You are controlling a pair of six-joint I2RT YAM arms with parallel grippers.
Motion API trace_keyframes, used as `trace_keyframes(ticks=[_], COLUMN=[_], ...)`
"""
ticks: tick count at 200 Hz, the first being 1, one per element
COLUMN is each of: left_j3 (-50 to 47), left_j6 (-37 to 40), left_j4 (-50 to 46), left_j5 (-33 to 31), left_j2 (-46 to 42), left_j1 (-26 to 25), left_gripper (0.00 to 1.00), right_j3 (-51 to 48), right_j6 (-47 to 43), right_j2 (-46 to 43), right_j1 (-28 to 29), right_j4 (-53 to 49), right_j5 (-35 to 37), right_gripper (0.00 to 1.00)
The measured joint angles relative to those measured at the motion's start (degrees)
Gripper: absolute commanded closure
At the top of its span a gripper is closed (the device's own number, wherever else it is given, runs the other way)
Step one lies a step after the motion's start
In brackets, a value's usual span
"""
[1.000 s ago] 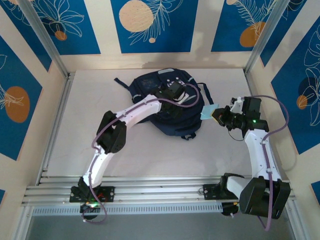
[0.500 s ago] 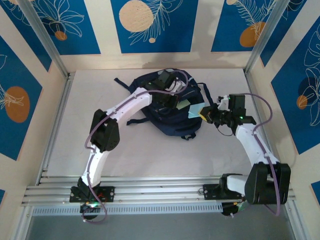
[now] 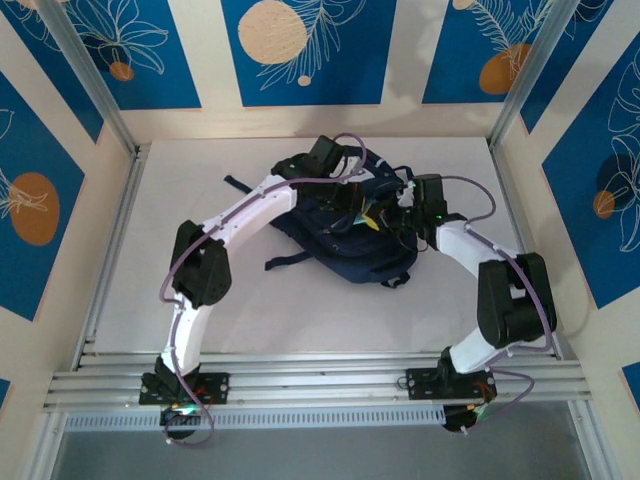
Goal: Pack the student bag
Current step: Place the loose stationery in the student bag, then close the student bag at the top-center of the table, then rotate the student bag at the top-center of the table.
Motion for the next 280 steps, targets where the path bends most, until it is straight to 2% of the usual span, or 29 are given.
trace_keyframes(ticks=[8,27,43,59,73,81,97,145,173,178,193,201,231,253,261,280], left_j3=[-0.3,-0.7,-1.4,-3.1,-5.0,-6.3,-9.2,-23.1,-30.4,-31.1,-32.6,-32.9,-32.9,-31.8,-31.6,-31.7], left_j6=[-0.6,-2.0,-3.1,-4.6,-6.4,-7.6,-8.9,-11.5,-11.2,-11.0,-10.3,-10.1,-9.9,-8.5,-8.1,-7.4], left_j4=[0.4,1.0,1.6,2.9,4.6,5.6,7.5,13.1,14.9,15.3,17.5,19.3,25.6,25.9,25.9,25.8], left_j5=[0.0,-0.1,-0.1,0.0,0.2,0.3,0.4,0.2,0.2,0.4,1.9,3.1,6.5,7.0,7.0,6.8], left_j2=[-0.3,-0.8,-1.0,-1.7,-3.0,-4.2,-7.1,-15.9,-16.2,-16.0,-14.8,-14.0,-9.9,-7.1,-6.3,-5.7], left_j1=[0.0,0.0,0.1,0.7,1.0,1.5,3.0,9.8,12.1,12.1,12.0,12.0,11.8,11.4,11.3,11.3], left_gripper=[1.0,1.0,0.86,0.64,0.46,0.4,0.36,0.35,0.34,0.34,0.35,0.37,0.41,0.42,0.48,0.77], right_j3=[0.3,0.3,-0.2,-1.5,-2.4,-2.7,-2.9,-6.5,-9.2,-9.4,-9.5,-9.5,-9.6,-9.8,-9.9,-9.8], right_j6=[0.2,-1.0,-2.4,-5.2,-8.4,-10.2,-13.3,-16.1,-15.5,-15.3,-15.2,-14.7,-14.5,-14.4,-14.4,-14.5], right_j2=[0.6,0.3,-2.0,-6.8,-12.1,-14.9,-19.4,-22.1,-20.8,-20.3,-18.6,-17.8,-15.6,-14.2,-13.3,-10.8], right_j1=[0.3,-0.1,-1.0,-1.8,-2.4,-2.4,-2.1,0.1,0.0,0.0,-0.2,-0.2,-0.2,-0.2,-0.2,-0.2], right_j4=[-0.1,-1.6,-4.6,-9.1,-13.4,-15.8,-20.4,-25.6,-24.7,-24.4,-23.1,-22.2,-19.6,-17.5,-16.7,-14.9], right_j5=[0.0,1.0,2.7,5.0,6.9,7.8,9.1,12.1,13.8,14.1,14.5,14.6,15.2,15.8,15.9,15.9], right_gripper=[0.79,0.68,0.59,0.48,0.45,0.44,0.43,0.35,0.34,0.37,0.55,0.6,0.6,0.62,0.62,0.63])
